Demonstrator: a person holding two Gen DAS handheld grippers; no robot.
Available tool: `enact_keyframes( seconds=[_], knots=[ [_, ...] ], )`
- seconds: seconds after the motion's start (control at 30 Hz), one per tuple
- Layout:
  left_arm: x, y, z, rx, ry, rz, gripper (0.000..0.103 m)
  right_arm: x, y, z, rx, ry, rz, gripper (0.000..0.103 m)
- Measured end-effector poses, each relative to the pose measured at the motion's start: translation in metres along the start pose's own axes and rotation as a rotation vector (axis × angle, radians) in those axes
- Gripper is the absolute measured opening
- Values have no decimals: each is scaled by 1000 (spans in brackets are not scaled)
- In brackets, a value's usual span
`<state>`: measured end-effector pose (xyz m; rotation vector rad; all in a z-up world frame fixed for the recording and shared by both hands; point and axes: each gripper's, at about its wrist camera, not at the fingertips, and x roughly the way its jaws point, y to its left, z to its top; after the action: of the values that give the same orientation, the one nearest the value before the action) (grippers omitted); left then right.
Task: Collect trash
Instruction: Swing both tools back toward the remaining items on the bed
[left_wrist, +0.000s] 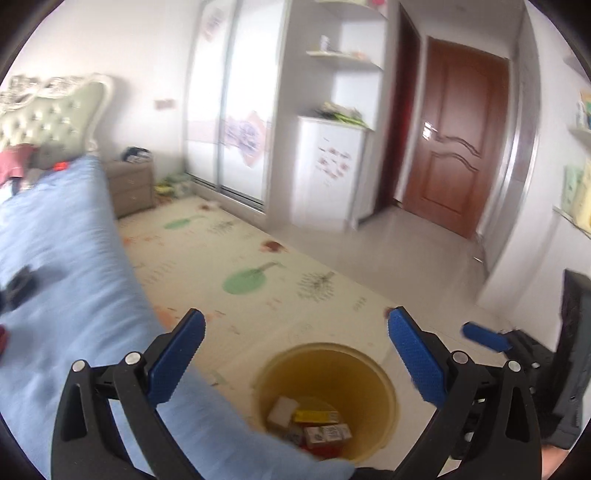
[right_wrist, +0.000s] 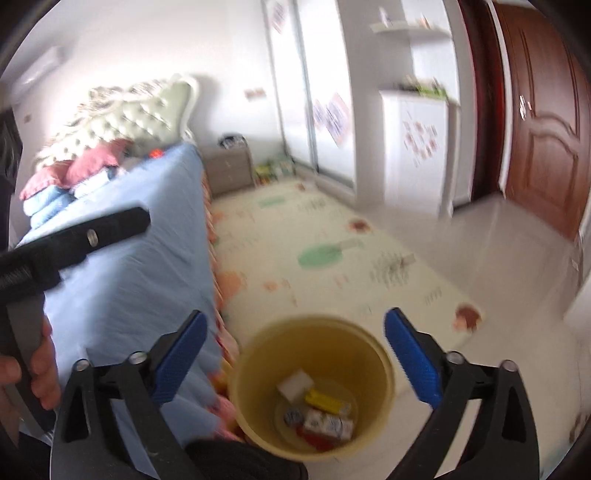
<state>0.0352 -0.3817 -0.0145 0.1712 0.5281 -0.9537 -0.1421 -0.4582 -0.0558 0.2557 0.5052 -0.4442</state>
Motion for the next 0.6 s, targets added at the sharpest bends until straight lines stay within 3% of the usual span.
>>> enact_keyframes(
  seconds=[0.1,0.23,0.37,0.43,0.53,0.6],
  knots=[
    [-39,20,-12,11,-65,140,99,-11,32,9,-53,-82,52,95],
    [-98,57,-36,11,-122,469,99,-19,78,15,-104,-149,146,95],
    [-141,102,-56,-57,-122,640,99,-25,134,18,-183,-210,252,95],
    [-160,128,-63,-115,-106,709,99,-23,164,20,-209,-198,316,95],
    [-191,170,-68,-203,-112,815,99,-19,206,28,-205,-119,507,95],
    [-214,196,-72,-266,-125,891,99,-15,235,32,-202,-74,589,95]
  ],
)
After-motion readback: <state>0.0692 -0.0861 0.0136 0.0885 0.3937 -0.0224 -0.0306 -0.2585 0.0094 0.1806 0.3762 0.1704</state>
